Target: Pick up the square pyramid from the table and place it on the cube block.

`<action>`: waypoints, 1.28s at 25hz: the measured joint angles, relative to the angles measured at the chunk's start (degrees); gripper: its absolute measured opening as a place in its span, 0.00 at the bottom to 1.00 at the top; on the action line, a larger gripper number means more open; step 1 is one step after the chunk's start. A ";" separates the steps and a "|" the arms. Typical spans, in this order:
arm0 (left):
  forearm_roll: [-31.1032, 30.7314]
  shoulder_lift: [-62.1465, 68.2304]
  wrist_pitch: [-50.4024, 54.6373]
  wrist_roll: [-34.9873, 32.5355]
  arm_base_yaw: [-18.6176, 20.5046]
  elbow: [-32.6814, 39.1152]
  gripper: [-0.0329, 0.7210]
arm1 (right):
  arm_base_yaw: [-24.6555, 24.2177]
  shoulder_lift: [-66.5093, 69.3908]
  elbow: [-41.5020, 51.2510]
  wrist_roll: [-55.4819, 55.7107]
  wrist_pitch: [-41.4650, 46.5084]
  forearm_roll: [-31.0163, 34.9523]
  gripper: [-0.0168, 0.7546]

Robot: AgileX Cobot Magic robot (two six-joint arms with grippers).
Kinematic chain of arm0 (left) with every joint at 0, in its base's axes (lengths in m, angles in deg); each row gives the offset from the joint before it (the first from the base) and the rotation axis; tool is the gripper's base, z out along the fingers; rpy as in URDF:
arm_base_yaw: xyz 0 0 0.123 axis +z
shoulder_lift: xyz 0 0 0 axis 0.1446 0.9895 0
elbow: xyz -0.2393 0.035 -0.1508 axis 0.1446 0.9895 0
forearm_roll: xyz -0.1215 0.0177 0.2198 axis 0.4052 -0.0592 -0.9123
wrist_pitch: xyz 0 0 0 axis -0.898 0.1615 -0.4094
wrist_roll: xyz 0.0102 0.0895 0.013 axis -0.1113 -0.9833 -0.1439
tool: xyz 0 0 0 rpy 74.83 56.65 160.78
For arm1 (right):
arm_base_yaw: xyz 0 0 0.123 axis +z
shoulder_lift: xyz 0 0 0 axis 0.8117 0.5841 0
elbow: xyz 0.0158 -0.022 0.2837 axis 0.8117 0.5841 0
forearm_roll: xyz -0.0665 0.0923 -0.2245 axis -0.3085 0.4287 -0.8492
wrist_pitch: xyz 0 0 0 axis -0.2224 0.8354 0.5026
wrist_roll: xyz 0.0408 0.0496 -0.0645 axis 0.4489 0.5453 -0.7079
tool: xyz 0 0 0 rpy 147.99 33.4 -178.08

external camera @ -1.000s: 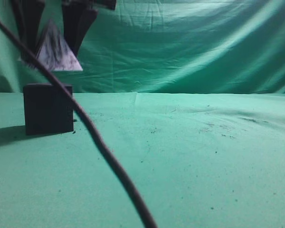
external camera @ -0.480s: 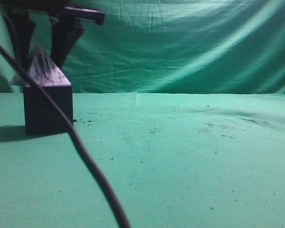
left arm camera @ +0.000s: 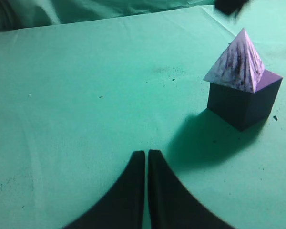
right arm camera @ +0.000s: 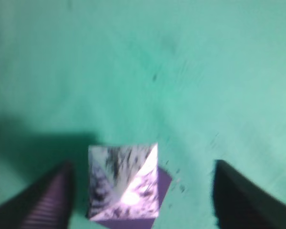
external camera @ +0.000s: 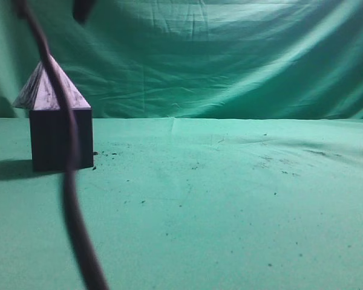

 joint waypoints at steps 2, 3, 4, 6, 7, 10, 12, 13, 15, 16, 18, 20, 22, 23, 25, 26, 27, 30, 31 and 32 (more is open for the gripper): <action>0.00 0.00 0.00 0.00 0.00 0.00 0.04 | 0.00 -1.40 -3.53 0.00 0.45 -0.68 0.43; 0.00 0.00 0.00 0.00 0.00 0.00 0.04 | 0.00 -2.40 -4.60 0.00 0.59 -0.68 0.31; 0.00 0.00 0.00 0.00 0.00 0.00 0.04 | 0.00 -3.92 -5.12 0.00 0.88 -0.68 0.19; 0.00 0.00 0.00 0.00 0.00 0.00 0.04 | 0.00 -7.22 -5.58 0.00 1.37 -0.68 0.09; 0.00 0.00 0.00 0.00 0.00 0.00 0.04 | 0.00 -9.18 -5.70 0.00 1.47 -0.68 0.02; 0.00 0.00 0.00 0.00 0.00 0.00 0.04 | 0.00 -14.91 -5.73 0.00 1.59 1.32 0.02; 0.00 0.00 0.00 0.00 0.00 0.00 0.04 | 0.00 -18.75 -5.87 0.00 1.89 3.92 0.02; 0.00 0.00 0.00 0.00 0.00 0.00 0.04 | 0.00 -20.59 -5.87 0.00 2.14 5.03 0.02; 0.00 0.00 0.00 0.00 0.00 0.00 0.04 | 0.00 -23.88 -5.16 -0.23 2.76 6.30 0.02; 0.00 0.00 0.00 0.00 0.00 0.00 0.04 | 0.00 -25.86 -3.70 -0.23 2.98 6.56 0.02; 0.00 0.00 0.00 0.00 0.00 0.00 0.04 | 0.00 -27.62 -1.84 -0.23 3.07 6.56 0.02; 0.00 0.00 0.00 0.00 0.00 0.00 0.04 | 0.00 -34.94 7.67 -0.23 2.77 6.64 0.02; 0.00 0.00 0.00 0.00 0.00 0.00 0.04 | 0.00 -39.78 15.91 -0.12 2.64 6.38 0.02; 0.00 0.00 0.00 0.00 0.00 0.00 0.04 | 0.00 -42.49 20.26 -0.12 2.52 6.25 0.02; 0.00 0.00 0.00 0.00 0.00 0.00 0.04 | 0.00 -47.67 28.52 0.40 2.36 5.99 0.02; 0.00 0.00 0.00 0.00 0.00 0.00 0.04 | 0.00 -50.66 33.09 0.86 1.39 5.89 0.02; 0.00 0.00 0.00 0.00 0.00 0.00 0.04 | 0.00 -53.75 37.60 1.10 -0.06 5.76 0.02; 0.00 0.00 0.00 0.00 0.00 0.00 0.04 | 0.00 -62.89 49.24 1.35 -4.60 5.76 0.02; 0.00 0.00 0.00 0.00 0.00 0.00 0.04 | 0.00 -65.58 52.26 1.35 -5.61 5.76 0.02; 0.00 0.00 0.00 0.00 0.00 0.00 0.04 | 0.00 -68.79 55.64 1.35 -6.19 5.76 0.02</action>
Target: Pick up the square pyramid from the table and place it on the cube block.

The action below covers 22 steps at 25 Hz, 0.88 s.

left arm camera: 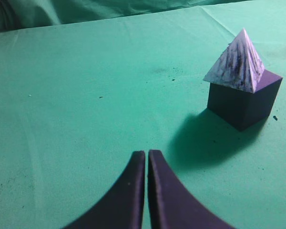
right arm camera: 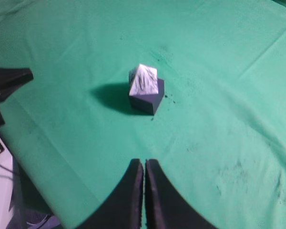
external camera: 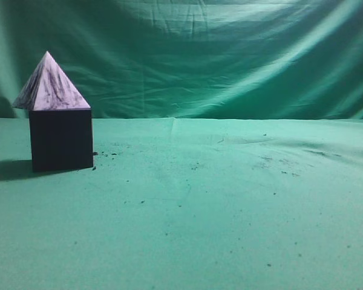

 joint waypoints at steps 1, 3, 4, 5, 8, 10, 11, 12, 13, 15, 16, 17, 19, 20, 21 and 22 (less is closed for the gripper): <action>0.00 0.00 0.00 0.00 0.00 0.00 0.04 | 0.00 -3.14 3.08 0.02 -0.75 0.00 0.02; 0.00 0.00 0.00 0.00 0.00 0.00 0.04 | 0.00 -9.42 8.52 0.02 -1.94 0.00 0.02; 0.00 0.00 0.00 0.00 0.00 0.00 0.04 | 0.00 -12.05 10.54 0.02 -2.25 0.00 0.02; 0.00 0.00 0.00 0.00 0.00 0.00 0.04 | 0.00 -15.18 12.78 0.02 -3.15 0.00 0.02; 0.00 0.00 0.00 0.00 0.00 0.00 0.04 | 0.00 -23.88 18.52 0.02 -6.15 0.00 0.02; 0.00 0.00 0.00 0.00 0.00 0.00 0.04 | 0.00 -28.68 21.57 0.02 -7.88 0.00 0.02; 0.00 0.00 0.00 0.00 0.00 0.00 0.04 | 0.00 -30.96 22.88 0.13 -8.04 0.00 0.02; 0.00 0.00 0.00 0.00 0.00 0.00 0.04 | 0.00 -32.94 23.91 0.26 -7.76 0.25 0.02; 0.00 0.00 0.00 0.00 0.00 0.00 0.04 | 0.00 -34.60 24.44 0.26 -6.93 0.50 0.02; 0.00 0.00 0.00 0.00 0.00 0.00 0.04 | 0.00 -36.87 24.82 0.26 -4.71 1.00 0.02; 0.00 0.00 0.00 0.00 0.00 0.00 0.04 | 0.00 -37.69 24.81 0.26 -3.85 1.16 0.02; 0.00 0.00 0.00 0.00 0.00 0.00 0.04 | 0.00 -38.10 24.84 0.26 -3.12 1.21 0.02; 0.00 0.00 0.00 0.00 0.00 0.00 0.04 | 0.00 -38.50 25.05 -0.31 -2.83 1.21 0.02; 0.00 0.00 0.00 0.00 0.00 0.00 0.04 | 0.00 -38.49 25.51 -1.17 -3.12 1.21 0.02; 0.00 0.00 0.00 0.00 0.00 0.00 0.04 | 0.00 -38.53 26.17 -2.71 -3.88 1.21 0.02; 0.00 0.00 0.00 0.00 0.00 0.00 0.04 | 0.00 -38.53 26.17 -2.71 -3.88 1.21 0.02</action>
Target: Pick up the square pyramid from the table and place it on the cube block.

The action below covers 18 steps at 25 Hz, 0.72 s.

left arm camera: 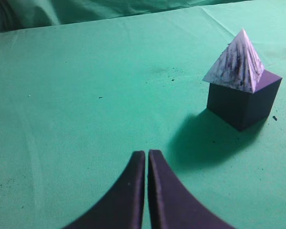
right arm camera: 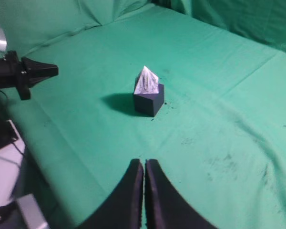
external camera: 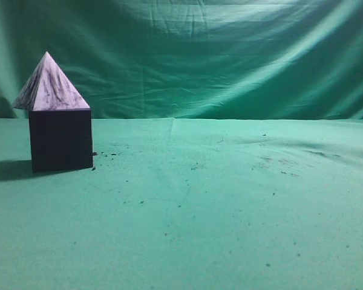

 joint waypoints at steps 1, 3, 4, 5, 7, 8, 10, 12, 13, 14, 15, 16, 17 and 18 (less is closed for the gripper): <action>0.00 0.00 0.00 0.00 0.00 0.00 0.04 | -0.12 -0.30 1.15 -1.44 -1.27 -0.37 0.02; 0.00 0.00 0.00 0.00 0.00 0.00 0.04 | -2.16 -1.53 4.16 -3.61 -5.76 -0.90 0.02; 0.00 0.00 0.00 0.00 0.00 0.00 0.04 | -4.30 -2.34 6.24 -4.27 -8.23 -1.01 0.02; 0.00 0.00 0.00 0.00 0.00 0.00 0.04 | -9.15 -4.90 11.18 -4.87 -14.04 -1.23 0.02; 0.00 0.00 0.00 0.00 0.00 0.00 0.04 | -14.81 -7.76 16.20 -5.00 -18.87 -1.46 0.02; 0.00 0.00 0.00 0.00 0.00 0.00 0.04 | -17.62 -9.39 18.92 -5.10 -21.39 -1.46 0.02; 0.00 0.00 0.00 0.00 0.00 0.00 0.04 | -22.59 -12.57 23.68 -5.10 -25.83 -1.46 0.02; 0.00 0.00 0.00 0.00 0.00 0.00 0.04 | -27.46 -16.07 28.53 -5.10 -30.00 -1.46 0.02; 0.00 0.00 0.00 0.00 0.00 0.00 0.04 | -29.65 -17.78 30.74 -5.10 -31.82 -1.46 0.02; 0.00 0.00 0.00 0.00 0.00 0.00 0.04 | -31.42 -19.17 32.51 -5.10 -33.22 -1.46 0.02; 0.00 0.00 0.00 0.00 0.00 0.00 0.04 | -33.45 -20.72 34.46 -5.10 -34.50 -1.46 0.02; 0.00 0.00 0.00 0.00 0.00 0.00 0.04 | -35.06 -21.68 35.96 -5.10 -35.70 -1.46 0.02; 0.00 0.00 0.00 0.00 0.00 0.00 0.04 | -36.86 -21.90 37.68 -5.10 -36.38 -1.46 0.02; 0.00 0.00 0.00 0.00 0.00 0.00 0.04 | -38.46 -22.00 39.23 -5.10 -36.80 -1.46 0.02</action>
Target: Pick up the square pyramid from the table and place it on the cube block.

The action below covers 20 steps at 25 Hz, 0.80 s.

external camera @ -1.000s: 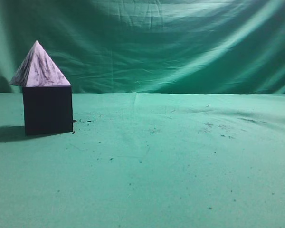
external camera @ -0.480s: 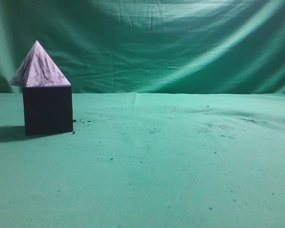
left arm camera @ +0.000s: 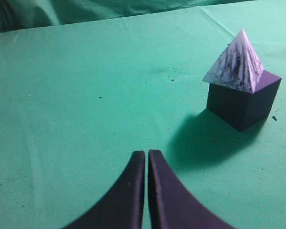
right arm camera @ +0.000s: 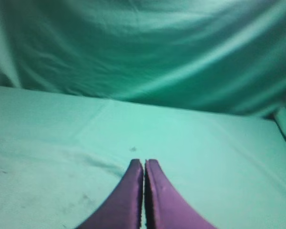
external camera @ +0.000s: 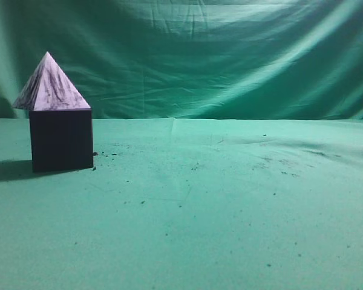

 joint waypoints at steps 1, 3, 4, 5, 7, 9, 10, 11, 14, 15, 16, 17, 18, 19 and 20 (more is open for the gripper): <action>0.00 0.00 0.00 0.00 0.00 0.00 0.04 | -1.47 0.00 1.49 0.00 -0.13 0.00 0.02; 0.00 0.00 0.00 0.00 0.00 0.00 0.04 | -3.79 -0.02 4.18 0.00 -0.25 0.00 0.02; 0.00 0.00 0.00 0.00 0.00 0.00 0.04 | -4.96 -0.02 5.61 0.00 -0.56 0.00 0.02; 0.00 0.00 0.00 0.00 0.00 0.00 0.04 | -6.10 -0.02 7.04 0.00 -1.13 0.00 0.02; 0.00 0.00 0.00 0.00 0.00 0.00 0.04 | -8.41 -0.02 9.81 0.12 -2.14 0.10 0.02; 0.00 0.00 0.00 0.00 0.00 0.00 0.04 | -10.27 -0.02 12.09 0.24 -3.50 0.49 0.02; 0.00 0.00 0.00 0.00 0.00 0.00 0.04 | -11.28 -0.02 13.11 0.24 -3.75 1.15 0.02; 0.00 0.00 0.00 0.00 0.00 0.00 0.04 | -12.32 -0.02 13.46 0.24 -3.36 1.90 0.02; 0.00 0.00 0.00 0.00 0.00 0.00 0.04 | -13.72 -0.02 13.59 0.24 -2.18 2.67 0.02; 0.00 0.00 0.00 0.00 0.00 0.00 0.04 | -13.86 -0.02 13.59 0.24 -2.18 2.80 0.02; 0.00 0.00 0.00 0.00 0.00 0.00 0.04 | -13.92 -0.02 13.59 0.24 -2.18 2.92 0.02; 0.00 0.00 0.00 0.00 0.00 0.00 0.04 | -14.01 -0.02 13.59 0.24 -2.18 3.01 0.02; 0.00 0.00 0.00 0.00 0.00 0.00 0.04 | -14.01 -0.02 13.59 0.24 -2.18 3.01 0.02; 0.00 0.00 0.00 0.00 0.00 0.00 0.04 | -14.06 -0.02 13.59 0.24 -2.18 3.01 0.02; 0.00 0.00 0.00 0.00 0.00 0.00 0.04 | -14.06 -0.02 13.59 0.31 -2.18 3.01 0.02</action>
